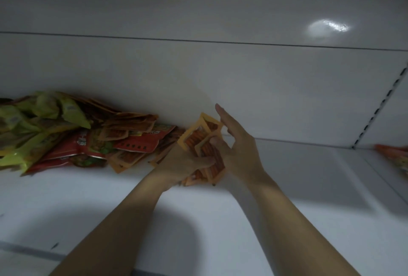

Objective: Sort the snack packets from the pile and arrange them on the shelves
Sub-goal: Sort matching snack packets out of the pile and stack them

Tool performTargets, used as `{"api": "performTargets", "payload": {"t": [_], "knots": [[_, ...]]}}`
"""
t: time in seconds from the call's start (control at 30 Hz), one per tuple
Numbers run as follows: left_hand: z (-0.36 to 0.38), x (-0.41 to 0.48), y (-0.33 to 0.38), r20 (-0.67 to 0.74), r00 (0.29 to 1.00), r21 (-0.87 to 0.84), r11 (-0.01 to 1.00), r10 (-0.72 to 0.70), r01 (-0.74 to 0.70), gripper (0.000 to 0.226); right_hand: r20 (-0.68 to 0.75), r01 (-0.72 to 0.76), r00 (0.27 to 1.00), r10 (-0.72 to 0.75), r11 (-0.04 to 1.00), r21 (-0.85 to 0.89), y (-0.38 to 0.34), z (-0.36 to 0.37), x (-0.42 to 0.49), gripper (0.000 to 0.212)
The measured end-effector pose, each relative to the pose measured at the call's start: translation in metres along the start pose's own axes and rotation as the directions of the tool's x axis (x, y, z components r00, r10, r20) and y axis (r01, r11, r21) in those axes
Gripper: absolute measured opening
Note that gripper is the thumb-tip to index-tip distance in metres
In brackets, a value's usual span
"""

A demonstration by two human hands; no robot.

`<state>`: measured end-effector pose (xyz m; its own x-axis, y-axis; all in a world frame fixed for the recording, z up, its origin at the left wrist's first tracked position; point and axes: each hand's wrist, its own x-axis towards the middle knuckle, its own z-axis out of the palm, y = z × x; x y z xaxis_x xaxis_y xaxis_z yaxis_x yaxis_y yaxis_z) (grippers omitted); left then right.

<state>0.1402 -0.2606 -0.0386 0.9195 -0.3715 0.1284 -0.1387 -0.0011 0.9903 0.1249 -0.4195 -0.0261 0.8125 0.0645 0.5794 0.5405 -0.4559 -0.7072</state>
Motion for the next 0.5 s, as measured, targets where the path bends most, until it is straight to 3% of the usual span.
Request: {"api": "performTargets", "payload": {"t": [0.1,0.17,0.33,0.43,0.5], "knots": [[0.006,-0.001,0.002,-0.016,0.997,0.055,0.995,0.080,-0.079,0.042,0.116,0.140,0.986,-0.120,0.973,-0.181,-0.012,-0.009,-0.001,0.075],[0.010,-0.001,0.001,-0.018,0.993,0.059,0.992,0.114,-0.113,0.042,0.179,0.159,0.977,-0.116,0.956,-0.247,-0.018,-0.008,0.000,0.074],[0.012,0.000,-0.002,0.028,0.999,0.110,0.993,0.042,-0.045,0.049,0.128,-0.021,0.990,0.054,0.969,-0.247,-0.013,-0.017,-0.002,0.039],[0.017,-0.002,-0.001,0.062,0.998,0.124,0.992,-0.002,-0.006,0.047,0.143,-0.075,0.983,0.115,0.963,-0.260,-0.014,-0.021,-0.005,0.043],[0.018,-0.004,0.001,0.046,0.999,0.118,0.993,-0.012,0.006,0.044,0.080,-0.115,0.988,0.134,0.971,-0.207,-0.016,-0.017,-0.003,0.046]]}}
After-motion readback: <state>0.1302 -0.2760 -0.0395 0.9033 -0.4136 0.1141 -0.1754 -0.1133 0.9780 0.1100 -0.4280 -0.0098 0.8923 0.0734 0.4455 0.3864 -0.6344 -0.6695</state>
